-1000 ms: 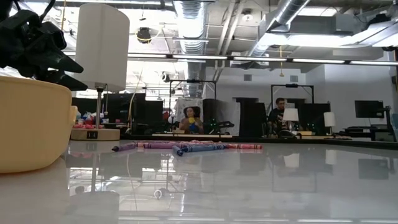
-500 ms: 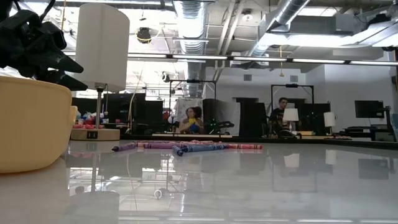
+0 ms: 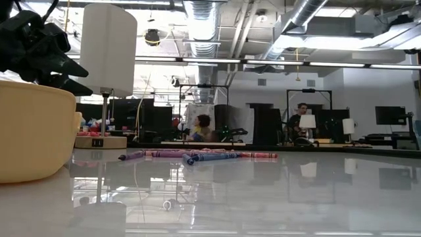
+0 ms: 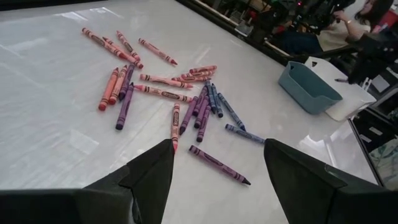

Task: Sort crayons
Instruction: Put the purple crayon into the white bin, then put the red crayon into the blue bin

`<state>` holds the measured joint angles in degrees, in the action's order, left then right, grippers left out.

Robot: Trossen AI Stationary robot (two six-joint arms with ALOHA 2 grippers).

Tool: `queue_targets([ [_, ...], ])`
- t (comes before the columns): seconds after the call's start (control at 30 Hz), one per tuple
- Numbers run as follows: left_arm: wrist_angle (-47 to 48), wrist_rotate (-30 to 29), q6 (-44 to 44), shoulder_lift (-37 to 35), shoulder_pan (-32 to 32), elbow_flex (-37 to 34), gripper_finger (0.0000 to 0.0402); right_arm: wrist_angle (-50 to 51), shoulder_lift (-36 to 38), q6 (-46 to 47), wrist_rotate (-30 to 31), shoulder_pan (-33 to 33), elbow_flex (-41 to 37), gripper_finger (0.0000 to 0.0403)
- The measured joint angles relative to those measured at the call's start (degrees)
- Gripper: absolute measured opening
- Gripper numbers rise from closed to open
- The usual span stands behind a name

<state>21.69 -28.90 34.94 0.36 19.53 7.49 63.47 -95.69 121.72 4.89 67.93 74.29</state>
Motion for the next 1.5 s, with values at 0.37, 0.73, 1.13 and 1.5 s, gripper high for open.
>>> queue_targets([
  [0.37, 0.03, 0.02, 0.0, 0.0, -0.02, 0.0, 0.024, -1.55, -1.44, -1.78, -2.01, -1.66, -0.9, 0.0001],
  [0.73, 0.03, 0.04, 0.0, 0.0, 0.0, 0.0, 0.024, -2.67, -4.07, -2.04, -3.79, -2.13, -0.9, 0.0001],
  [1.13, 0.0, 0.02, 0.0, 0.0, 0.0, 0.0, 0.024, -2.95, -6.1, -7.75, -6.64, -3.96, -0.9, 0.0015],
  [1.5, 0.0, 0.03, 0.0, 0.0, 0.0, 0.0, 0.024, -2.7, -6.1, -8.34, -6.59, -4.34, -0.9, 0.0055],
])
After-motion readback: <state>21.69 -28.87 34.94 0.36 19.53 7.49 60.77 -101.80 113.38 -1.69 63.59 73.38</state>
